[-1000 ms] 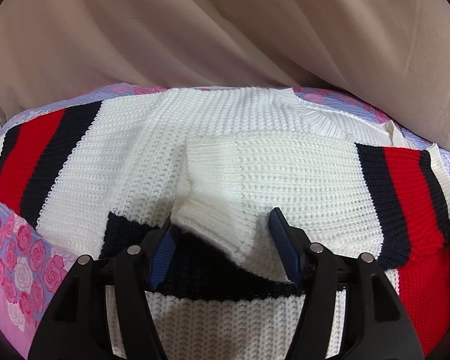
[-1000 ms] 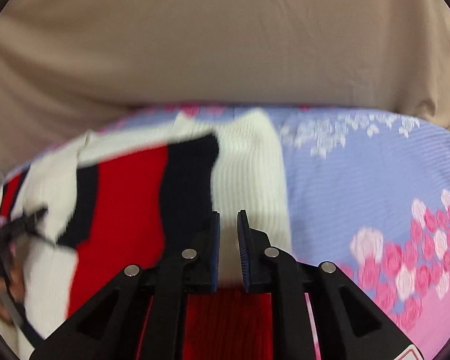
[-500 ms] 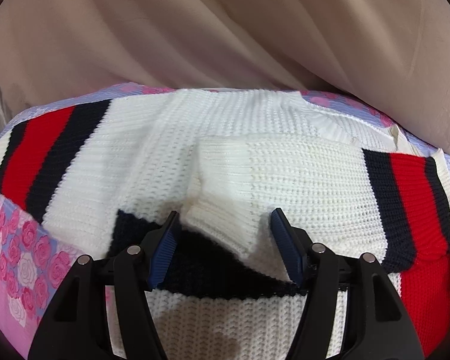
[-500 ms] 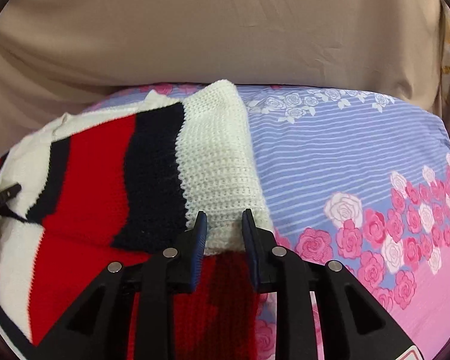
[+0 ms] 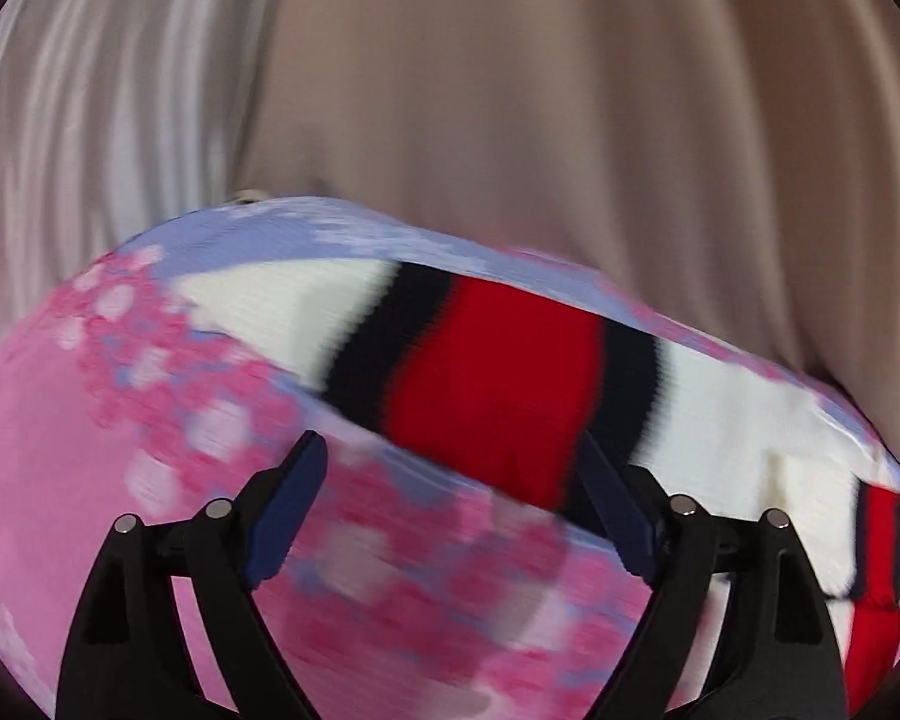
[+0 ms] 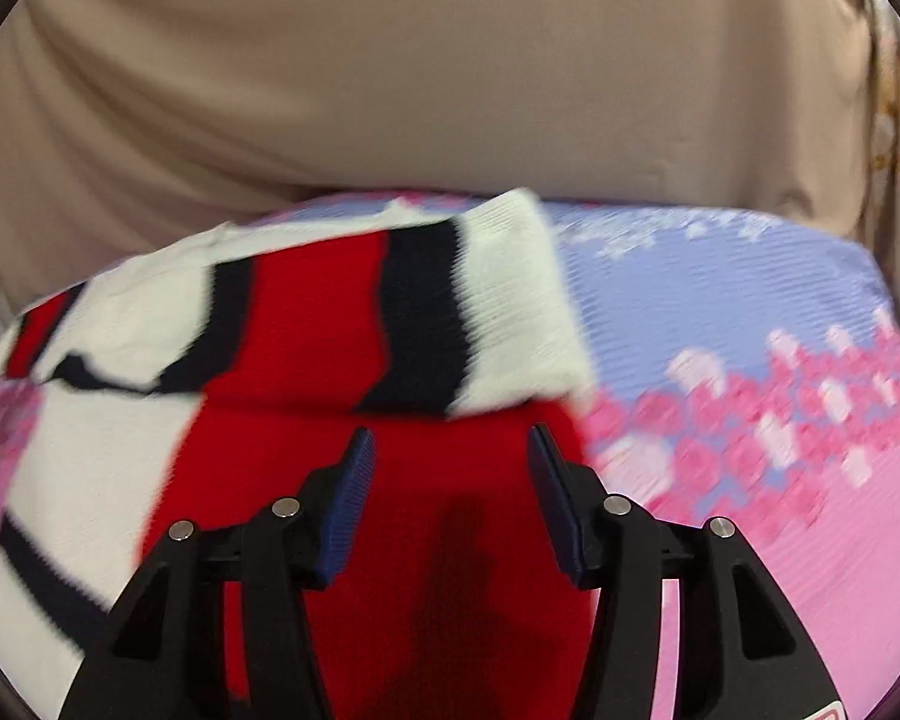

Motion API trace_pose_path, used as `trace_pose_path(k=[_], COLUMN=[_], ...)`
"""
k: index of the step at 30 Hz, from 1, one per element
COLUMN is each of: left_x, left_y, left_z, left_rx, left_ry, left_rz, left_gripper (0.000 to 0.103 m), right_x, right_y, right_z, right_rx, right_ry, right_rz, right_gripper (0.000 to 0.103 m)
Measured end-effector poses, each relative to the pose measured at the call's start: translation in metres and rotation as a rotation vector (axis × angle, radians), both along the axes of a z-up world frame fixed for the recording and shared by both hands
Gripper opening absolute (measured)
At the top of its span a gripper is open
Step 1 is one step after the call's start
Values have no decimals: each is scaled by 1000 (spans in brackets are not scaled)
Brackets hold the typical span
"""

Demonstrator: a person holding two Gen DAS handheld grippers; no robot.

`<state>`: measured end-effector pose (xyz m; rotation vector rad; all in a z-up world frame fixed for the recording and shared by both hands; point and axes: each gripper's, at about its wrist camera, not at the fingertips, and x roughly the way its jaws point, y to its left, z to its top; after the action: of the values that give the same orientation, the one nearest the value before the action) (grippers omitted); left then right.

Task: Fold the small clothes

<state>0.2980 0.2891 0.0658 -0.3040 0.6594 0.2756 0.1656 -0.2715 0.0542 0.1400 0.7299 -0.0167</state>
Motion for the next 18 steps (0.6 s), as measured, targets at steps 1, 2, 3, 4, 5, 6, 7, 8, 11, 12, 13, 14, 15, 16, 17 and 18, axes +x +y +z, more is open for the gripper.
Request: trace_pose_path(k=[1,2,3,4,5,6,7,8,11,12,13,14,15,16,17,18], left_x=[6,14,20,26,33,37,39,40,49,52,52,50,46,42,36,31], left_y=[27,53,73,97,116,135,146,156,166,164,153,140,118,97,72,51], left_z=[-5,-11,-16,-24,-31,-39,-43,-47,-52,-49,-38,-24,-2,15,35,51], left_rx=[-34,-78,-117,-178,-240,-320,-371,-428,-518,-517,-471,-401,-295,-222,-161,-127], left_ry=[21,38,50,64,70,59,47,32,13,19,15,-10,-42,-70,-104,-132], left_rz=[39,76,111,146,167,191,203,226,215,198,194,180,145,103,48,0], left_gripper=[83,83,83,83,83,81,77,73,27,6,6,6,5,5,5,5], right_x=[-5,-9,-11,-13,-14,-14,-15,-14,-12,-11,-11,-10,-9,-9,-9,-10], right_y=[8,14,20,26,31,34,35,34,28,25,22,20,19,18,17,16], right_z=[-5,-10,-15,-18,-17,-16,-16,-17,-20,-21,-21,-21,-22,-22,-22,-22], right_rx=[32,53,58,32,5,-1,2,4,28,39,51,58,66,72,76,78], right_ry=[17,32,45,54,49,35,31,38,52,55,56,57,57,57,55,54], right_rz=[40,67,79,83,85,91,94,93,66,59,48,45,41,39,39,40], right_gripper=[55,56,56,56,56,57,61,62,62,62,62,62,62,62,62,62])
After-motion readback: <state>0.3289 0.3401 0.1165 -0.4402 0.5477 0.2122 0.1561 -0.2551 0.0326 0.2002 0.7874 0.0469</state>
